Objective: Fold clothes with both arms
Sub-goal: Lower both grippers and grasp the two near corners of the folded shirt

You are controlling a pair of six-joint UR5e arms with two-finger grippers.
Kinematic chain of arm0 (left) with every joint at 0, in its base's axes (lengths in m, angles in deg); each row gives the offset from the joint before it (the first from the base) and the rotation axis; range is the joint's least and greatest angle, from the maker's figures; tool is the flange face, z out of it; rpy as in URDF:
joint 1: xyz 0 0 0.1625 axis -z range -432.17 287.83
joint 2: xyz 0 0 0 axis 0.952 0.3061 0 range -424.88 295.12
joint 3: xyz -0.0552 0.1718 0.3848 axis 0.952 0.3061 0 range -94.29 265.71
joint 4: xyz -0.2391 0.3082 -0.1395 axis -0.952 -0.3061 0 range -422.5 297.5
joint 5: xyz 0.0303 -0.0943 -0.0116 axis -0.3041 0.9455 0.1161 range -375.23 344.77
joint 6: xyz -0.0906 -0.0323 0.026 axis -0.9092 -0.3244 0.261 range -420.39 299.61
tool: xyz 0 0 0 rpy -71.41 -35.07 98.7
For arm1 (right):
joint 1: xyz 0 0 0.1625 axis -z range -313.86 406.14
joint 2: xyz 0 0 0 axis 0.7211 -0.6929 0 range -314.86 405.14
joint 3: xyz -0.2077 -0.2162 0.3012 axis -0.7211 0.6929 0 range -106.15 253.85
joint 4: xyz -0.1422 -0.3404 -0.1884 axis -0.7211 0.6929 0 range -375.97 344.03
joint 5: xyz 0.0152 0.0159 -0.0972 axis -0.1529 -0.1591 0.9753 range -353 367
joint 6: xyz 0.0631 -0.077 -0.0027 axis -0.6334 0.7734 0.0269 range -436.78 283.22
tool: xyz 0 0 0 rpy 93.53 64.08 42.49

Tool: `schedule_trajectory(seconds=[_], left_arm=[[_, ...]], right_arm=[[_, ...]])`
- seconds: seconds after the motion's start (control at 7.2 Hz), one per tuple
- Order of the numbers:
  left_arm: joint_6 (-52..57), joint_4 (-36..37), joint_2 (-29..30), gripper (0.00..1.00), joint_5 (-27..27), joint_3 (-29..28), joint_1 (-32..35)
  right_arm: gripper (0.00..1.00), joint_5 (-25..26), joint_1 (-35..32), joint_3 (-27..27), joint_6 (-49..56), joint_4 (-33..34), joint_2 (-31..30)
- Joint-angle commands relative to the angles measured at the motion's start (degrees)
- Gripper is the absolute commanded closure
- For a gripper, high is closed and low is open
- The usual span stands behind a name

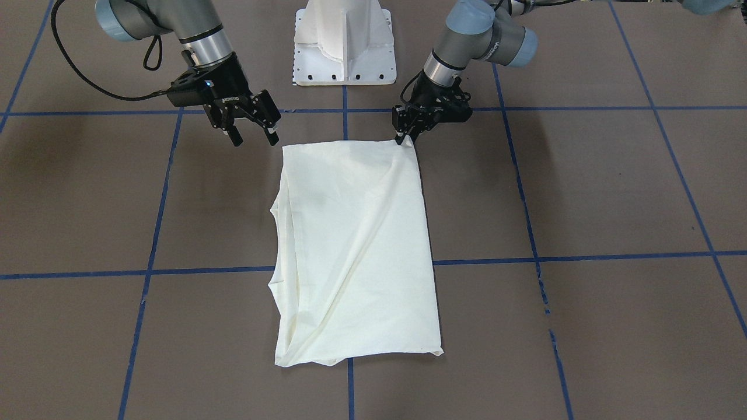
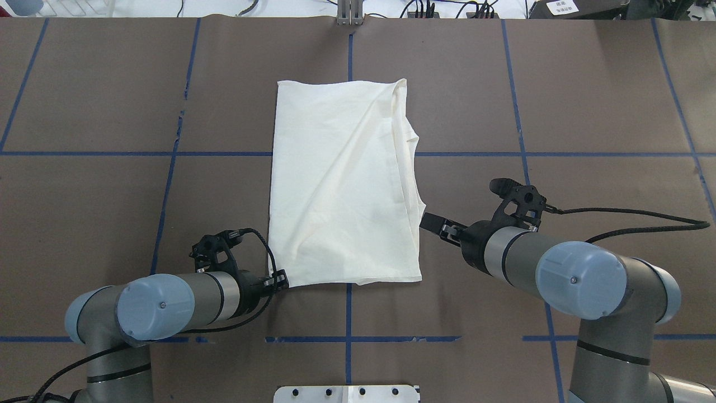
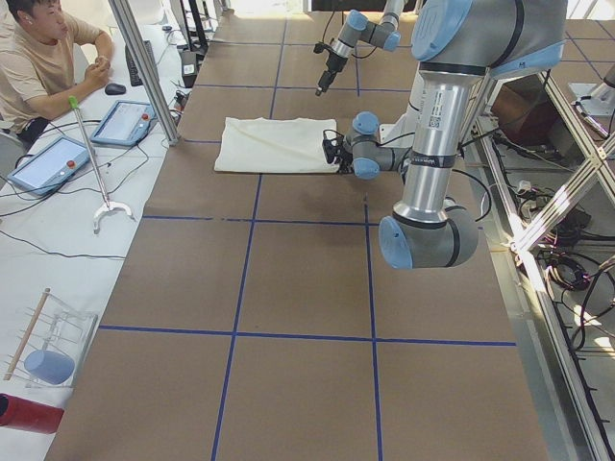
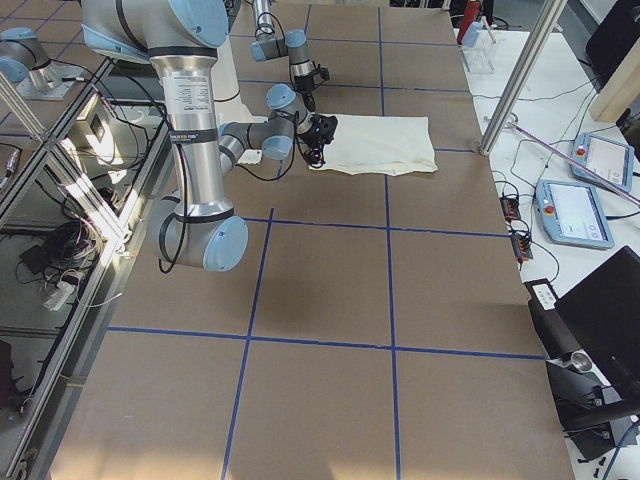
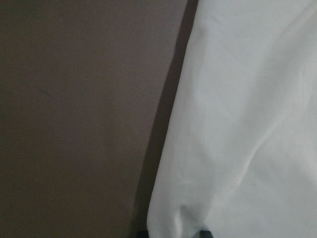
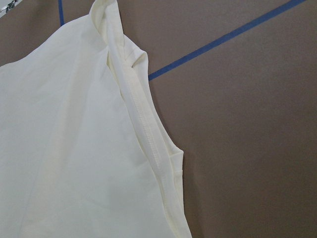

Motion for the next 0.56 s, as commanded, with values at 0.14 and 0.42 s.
schedule_trajectory(seconds=[0.14,0.42], left_arm=[[0.1,0.0,0.1,1.00,0.0,1.1,0.0],[0.2,0.0,0.6,1.00,0.0,1.1,0.0]], right_arm=[[0.04,0.1,0.7,-0.5,-7.2,8.0,2.0],[0.05,0.4,4.4,0.5,-16.6,25.3,11.5]])
